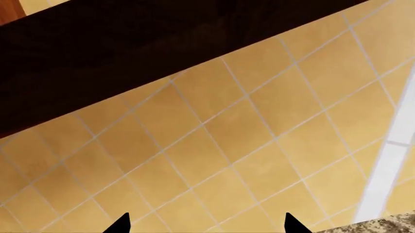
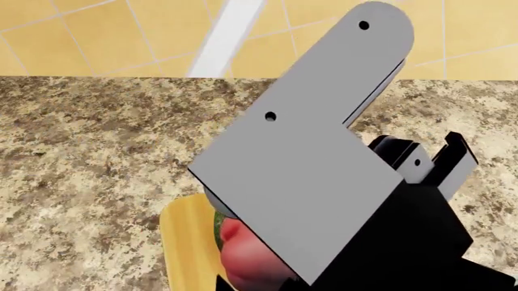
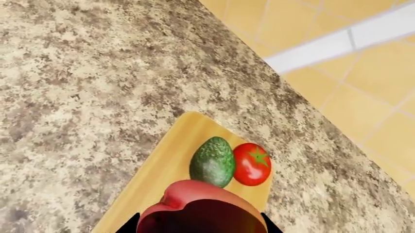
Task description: Place the avocado, onion, tomato and bell pepper on the cutting board.
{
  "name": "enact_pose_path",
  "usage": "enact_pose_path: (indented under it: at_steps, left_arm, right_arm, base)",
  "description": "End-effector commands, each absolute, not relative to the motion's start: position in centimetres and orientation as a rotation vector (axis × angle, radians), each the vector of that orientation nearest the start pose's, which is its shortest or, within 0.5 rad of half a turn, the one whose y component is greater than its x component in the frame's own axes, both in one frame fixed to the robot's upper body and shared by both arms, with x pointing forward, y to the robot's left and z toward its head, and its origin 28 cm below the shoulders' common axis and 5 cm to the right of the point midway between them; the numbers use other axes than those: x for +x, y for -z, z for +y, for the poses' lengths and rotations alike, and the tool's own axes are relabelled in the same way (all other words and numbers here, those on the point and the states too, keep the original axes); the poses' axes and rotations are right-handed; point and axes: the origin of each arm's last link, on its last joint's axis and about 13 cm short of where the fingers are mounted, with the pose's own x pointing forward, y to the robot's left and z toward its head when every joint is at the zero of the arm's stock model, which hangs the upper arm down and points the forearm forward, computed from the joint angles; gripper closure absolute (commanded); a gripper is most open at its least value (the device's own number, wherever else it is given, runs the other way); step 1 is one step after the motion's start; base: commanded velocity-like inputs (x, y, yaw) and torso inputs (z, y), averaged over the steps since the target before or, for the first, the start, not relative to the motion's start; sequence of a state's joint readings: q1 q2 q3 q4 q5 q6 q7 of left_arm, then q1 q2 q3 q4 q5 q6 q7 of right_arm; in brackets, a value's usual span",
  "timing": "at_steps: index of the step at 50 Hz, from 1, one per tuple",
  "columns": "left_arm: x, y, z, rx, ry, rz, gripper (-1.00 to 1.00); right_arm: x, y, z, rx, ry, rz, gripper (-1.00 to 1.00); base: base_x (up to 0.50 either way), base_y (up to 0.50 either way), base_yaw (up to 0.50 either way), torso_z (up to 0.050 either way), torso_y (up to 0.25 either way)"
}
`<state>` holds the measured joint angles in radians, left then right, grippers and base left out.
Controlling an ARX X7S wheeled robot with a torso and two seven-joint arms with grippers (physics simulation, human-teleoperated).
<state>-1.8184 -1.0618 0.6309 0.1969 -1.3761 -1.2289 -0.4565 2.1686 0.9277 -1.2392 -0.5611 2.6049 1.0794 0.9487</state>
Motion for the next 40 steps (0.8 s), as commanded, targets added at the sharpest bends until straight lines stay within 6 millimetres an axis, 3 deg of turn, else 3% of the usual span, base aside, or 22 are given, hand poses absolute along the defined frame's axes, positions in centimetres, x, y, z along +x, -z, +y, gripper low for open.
enact_pose_path:
  at_steps: [1, 13, 40]
  left_arm:
    - [21.0, -41.8, 33.4, 0.35, -0.043, -0.158, -1.0]
    - [21.2, -41.6, 33.4, 0.35, -0.045, -0.152, -1.0]
    - [21.0, -41.9, 33.6, 0.343, -0.064, -0.166, -1.0]
  right_arm:
    - [13.7, -36.1, -11.5, -0.549, -0.688, 0.404, 1.0]
    - [15.2, -33.2, -11.3, -0.502, -0.72, 0.46, 1.0]
    - [16.8, -30.3, -10.8, -0.428, -0.771, 0.534, 1.0]
  base:
    - [0.0, 0.0, 0.0, 0.0, 0.0]
    - [0.0, 0.0, 0.0, 0.0, 0.0]
    - [0.0, 0.0, 0.0, 0.0, 0.0]
